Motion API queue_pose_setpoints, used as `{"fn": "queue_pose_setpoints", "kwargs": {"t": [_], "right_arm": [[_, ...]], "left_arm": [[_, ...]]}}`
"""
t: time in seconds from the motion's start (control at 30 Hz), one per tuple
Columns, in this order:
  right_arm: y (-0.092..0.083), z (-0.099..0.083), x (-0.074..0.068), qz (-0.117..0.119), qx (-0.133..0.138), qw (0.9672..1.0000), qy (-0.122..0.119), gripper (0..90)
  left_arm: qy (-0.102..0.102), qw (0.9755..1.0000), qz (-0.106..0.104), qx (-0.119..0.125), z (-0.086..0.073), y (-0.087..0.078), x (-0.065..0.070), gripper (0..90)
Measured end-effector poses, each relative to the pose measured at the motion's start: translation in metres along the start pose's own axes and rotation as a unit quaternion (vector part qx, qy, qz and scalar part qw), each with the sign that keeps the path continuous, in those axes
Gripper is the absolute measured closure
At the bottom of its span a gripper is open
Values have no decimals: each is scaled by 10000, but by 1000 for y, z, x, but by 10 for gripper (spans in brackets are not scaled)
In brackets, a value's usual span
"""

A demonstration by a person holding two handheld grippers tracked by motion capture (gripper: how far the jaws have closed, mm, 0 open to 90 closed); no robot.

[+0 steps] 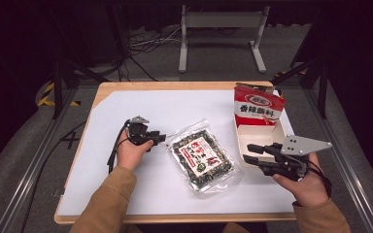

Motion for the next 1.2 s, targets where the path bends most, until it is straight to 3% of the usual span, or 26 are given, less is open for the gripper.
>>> {"fn": "queue_pose_setpoints", "kwargs": {"t": [0.2,0.4,0.6,0.87,1.03,1.07,1.13,1.2], "right_arm": [[3,-2,0,37,-17,10000,-2,597],[6,-4,0,68,-17,10000,-31,576],[8,-4,-4,172,2,9998,-95,559],[8,-5,-3,182,2,9998,-84,552],[10,-6,-3,217,-14,9997,-99,548],[10,-6,-3,220,-17,9997,-105,548],[10,-6,-3,216,-4,9997,-113,545],[10,-6,-2,169,-13,9998,-119,544]], "left_arm": [[-199,9998,-32,-1,-3,5,-3,628],[-437,9987,-259,-88,-6,7,-1,662],[-434,9983,-346,-151,-8,8,0,662],[-511,9980,-227,-281,-10,7,-2,665],[-554,9976,-301,-290,-10,9,0,676],[-519,9977,-258,-346,-11,8,-1,705],[-504,9975,-188,-466,-11,6,0,871],[-351,9982,-164,-448,-10,5,2,899]]}}
Point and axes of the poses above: each handheld gripper's, and its own axes: y roughly forward along the jaws, z roughly out of its top, x roughly to its right, the point moved 6 cm from there along y, roughly forward along the jaws, and after that the axes turned 15 degrees about x, right-handed, at the moved point
